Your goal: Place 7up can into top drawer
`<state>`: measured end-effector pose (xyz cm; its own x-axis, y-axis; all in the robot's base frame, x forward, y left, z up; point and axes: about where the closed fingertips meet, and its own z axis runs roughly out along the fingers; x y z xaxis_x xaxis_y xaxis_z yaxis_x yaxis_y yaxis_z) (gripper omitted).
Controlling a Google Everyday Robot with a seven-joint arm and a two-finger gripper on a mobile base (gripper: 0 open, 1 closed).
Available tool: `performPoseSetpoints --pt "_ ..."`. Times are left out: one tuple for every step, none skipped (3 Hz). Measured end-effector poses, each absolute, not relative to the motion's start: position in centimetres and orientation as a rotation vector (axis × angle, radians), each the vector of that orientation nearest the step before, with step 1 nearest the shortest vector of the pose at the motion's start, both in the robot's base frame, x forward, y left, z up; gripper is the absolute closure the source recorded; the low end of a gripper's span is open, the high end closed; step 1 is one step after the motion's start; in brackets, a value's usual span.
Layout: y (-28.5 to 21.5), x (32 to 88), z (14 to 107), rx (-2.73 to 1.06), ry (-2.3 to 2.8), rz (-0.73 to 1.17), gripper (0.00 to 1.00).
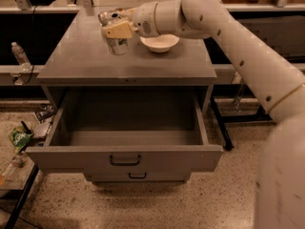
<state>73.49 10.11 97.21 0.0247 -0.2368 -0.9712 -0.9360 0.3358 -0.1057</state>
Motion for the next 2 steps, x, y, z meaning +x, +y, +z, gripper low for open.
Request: performPoseSetpoints --pt "8.2 68.4 95.6 -1.101 1.492 0.837 1.00" --pt "7.3 64.1 92.5 -1.108 1.544 0.892 1.00"
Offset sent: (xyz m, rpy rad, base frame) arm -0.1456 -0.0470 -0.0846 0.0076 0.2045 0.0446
